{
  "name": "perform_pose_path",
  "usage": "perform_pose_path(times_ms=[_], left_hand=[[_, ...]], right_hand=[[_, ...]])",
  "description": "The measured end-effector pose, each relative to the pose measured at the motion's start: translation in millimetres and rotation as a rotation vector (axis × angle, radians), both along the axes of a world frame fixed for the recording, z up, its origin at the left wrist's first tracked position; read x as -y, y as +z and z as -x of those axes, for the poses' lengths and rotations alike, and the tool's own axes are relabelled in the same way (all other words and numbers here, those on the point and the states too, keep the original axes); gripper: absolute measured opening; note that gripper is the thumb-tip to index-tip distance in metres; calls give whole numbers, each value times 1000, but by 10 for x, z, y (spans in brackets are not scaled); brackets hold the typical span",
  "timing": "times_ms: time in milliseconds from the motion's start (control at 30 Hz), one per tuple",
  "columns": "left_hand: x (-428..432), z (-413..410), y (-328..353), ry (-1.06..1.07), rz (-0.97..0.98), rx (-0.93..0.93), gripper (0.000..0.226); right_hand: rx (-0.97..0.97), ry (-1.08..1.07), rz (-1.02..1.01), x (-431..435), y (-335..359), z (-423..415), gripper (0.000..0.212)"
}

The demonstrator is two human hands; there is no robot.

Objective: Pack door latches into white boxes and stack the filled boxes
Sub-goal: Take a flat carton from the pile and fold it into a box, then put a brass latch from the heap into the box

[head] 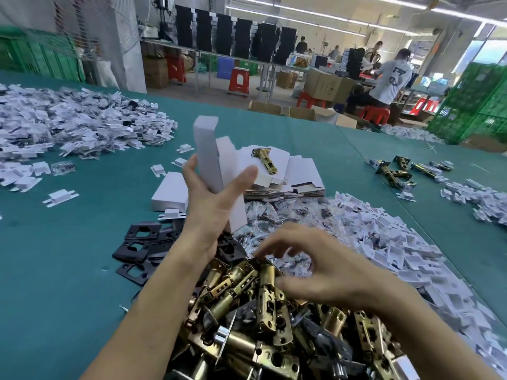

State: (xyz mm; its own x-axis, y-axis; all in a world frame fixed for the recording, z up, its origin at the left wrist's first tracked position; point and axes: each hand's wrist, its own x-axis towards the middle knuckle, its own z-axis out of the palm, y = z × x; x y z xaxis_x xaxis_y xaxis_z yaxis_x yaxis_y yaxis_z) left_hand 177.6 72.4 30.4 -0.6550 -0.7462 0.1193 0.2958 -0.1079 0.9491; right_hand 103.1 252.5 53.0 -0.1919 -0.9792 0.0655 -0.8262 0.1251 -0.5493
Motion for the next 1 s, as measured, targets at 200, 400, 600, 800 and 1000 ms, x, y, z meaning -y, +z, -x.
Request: perform_pose_path(times_ms=[200, 400, 600, 800, 1000], left_hand=[[129, 32, -112, 64, 47, -59, 89], [184, 57, -199, 94, 69, -102, 85], [197, 78, -251, 87, 110, -72, 87], [208, 76, -267, 10, 99, -106, 90], [204, 61, -298, -93, 94, -73, 95]], right_hand=[[-46, 145, -299, -22, -71, -154, 66], [-159, 104, -246, -3, -72, -207, 54], [-29, 28, -270, 30, -19, -144, 45], [-65, -58, -275, 41, -97, -129, 37], [-88, -172, -78, 39, -136, -94, 31]])
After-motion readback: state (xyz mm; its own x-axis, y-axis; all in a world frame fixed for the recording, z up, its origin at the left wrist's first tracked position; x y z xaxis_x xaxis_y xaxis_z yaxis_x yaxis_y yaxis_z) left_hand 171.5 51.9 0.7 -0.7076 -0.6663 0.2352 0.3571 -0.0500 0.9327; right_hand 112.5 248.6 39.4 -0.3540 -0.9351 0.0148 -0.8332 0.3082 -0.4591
